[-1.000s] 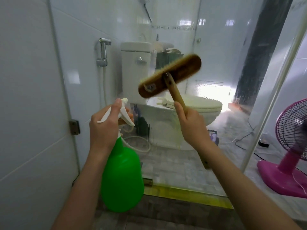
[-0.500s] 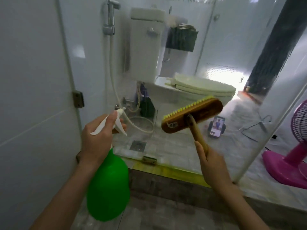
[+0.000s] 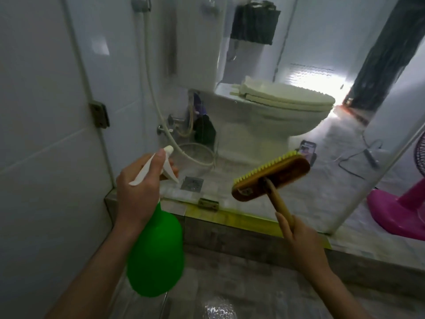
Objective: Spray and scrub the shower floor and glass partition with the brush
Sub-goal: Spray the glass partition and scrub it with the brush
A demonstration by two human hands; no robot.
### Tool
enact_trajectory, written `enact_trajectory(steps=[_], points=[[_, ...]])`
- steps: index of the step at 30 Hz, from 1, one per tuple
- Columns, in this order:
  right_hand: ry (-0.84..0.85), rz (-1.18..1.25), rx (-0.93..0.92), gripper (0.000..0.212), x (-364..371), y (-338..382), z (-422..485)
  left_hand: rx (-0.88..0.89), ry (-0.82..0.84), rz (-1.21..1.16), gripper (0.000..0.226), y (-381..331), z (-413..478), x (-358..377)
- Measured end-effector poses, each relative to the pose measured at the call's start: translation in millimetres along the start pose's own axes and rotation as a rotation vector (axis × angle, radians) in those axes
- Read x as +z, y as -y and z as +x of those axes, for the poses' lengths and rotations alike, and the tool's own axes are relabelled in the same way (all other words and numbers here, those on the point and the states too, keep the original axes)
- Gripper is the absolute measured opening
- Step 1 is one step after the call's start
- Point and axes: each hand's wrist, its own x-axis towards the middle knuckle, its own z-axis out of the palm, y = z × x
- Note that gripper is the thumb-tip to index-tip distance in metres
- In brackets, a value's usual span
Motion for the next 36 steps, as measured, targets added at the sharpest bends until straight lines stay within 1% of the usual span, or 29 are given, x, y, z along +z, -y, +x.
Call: enact_trajectory(steps=[2, 3, 5, 6, 8, 10, 12, 14, 16, 19, 21, 22, 24, 27, 29, 31, 34, 36], points=[[0.031, -0.056, -0.007, 0.069, 5.5, 11.2, 3.9, -0.001, -0.008, 0.022, 0.027, 1.4, -2.2, -3.4], [0.057, -0.093, -0.048, 0.063, 9.5, 29.1, 11.9, 0.001, -0.017, 0.042, 0.030, 3.0, -3.3, -6.2], [0.079, -0.182, -0.194, 0.055, 20.0, 72.0, 32.0, 0.002, -0.029, 0.061, 0.036, 5.0, -4.0, -11.2], [0.086, -0.221, -0.258, 0.051, 24.9, 92.5, 41.3, -0.005, -0.036, 0.062, 0.035, 6.6, -3.3, -13.8], [0.094, -0.249, -0.313, 0.048, 33.8, 110.5, 52.5, -0.010, -0.057, 0.066, 0.033, 10.8, -2.3, -20.9], [0.094, -0.264, -0.272, 0.052, 31.9, 93.7, 48.0, -0.007, -0.082, 0.049, 0.033, 12.4, -1.2, -28.3], [0.106, -0.272, -0.184, 0.059, 23.0, 60.8, 28.6, -0.010, -0.105, 0.038, 0.033, 14.1, -2.0, -35.4], [0.136, -0.260, -0.103, 0.062, 20.1, 45.7, 12.3, -0.010, -0.119, 0.039, 0.034, 13.5, -3.9, -43.5], [0.149, -0.250, -0.110, 0.059, 31.2, 65.9, 16.8, -0.011, -0.122, 0.077, 0.033, 15.8, -5.0, -50.2], [0.206, -0.182, -0.236, 0.051, 63.9, 136.3, 42.4, -0.009, -0.142, 0.095, 0.030, 16.7, -5.6, -59.8], [0.245, -0.107, -0.306, 0.052, 81.8, 173.5, 56.4, 0.026, -0.159, 0.152, 0.034, 16.0, -5.1, -64.9], [0.249, -0.095, -0.321, 0.052, 84.4, 180.0, 59.4, 0.036, -0.171, 0.168, 0.033, 14.4, -5.0, -67.7], [0.249, -0.087, -0.285, 0.049, 78.1, 164.2, 56.7, 0.052, -0.209, 0.173, 0.029, 14.6, -3.7, -76.1], [0.257, -0.172, -0.176, 0.046, 53.6, 107.5, 27.2, 0.049, -0.224, 0.169, 0.031, 18.3, -2.2, -87.9], [0.262, -0.208, -0.139, 0.045, 52.8, 94.4, 18.5, 0.043, -0.235, 0.168, 0.032, 21.8, -3.6, -96.8], [0.273, -0.184, -0.177, 0.048, 68.9, 119.4, 28.8, 0.027, -0.243, 0.169, 0.032, 23.2, -5.6, -101.7], [0.284, -0.147, -0.336, 0.053, 105.9, 183.1, 56.8, 0.014, -0.259, 0.140, 0.030, 24.7, -5.1, -105.8], [0.265, -0.150, -0.397, 0.052, 113.8, 198.6, 68.6, 0.027, -0.259, 0.156, 0.032, 24.1, -2.6, -105.7]])
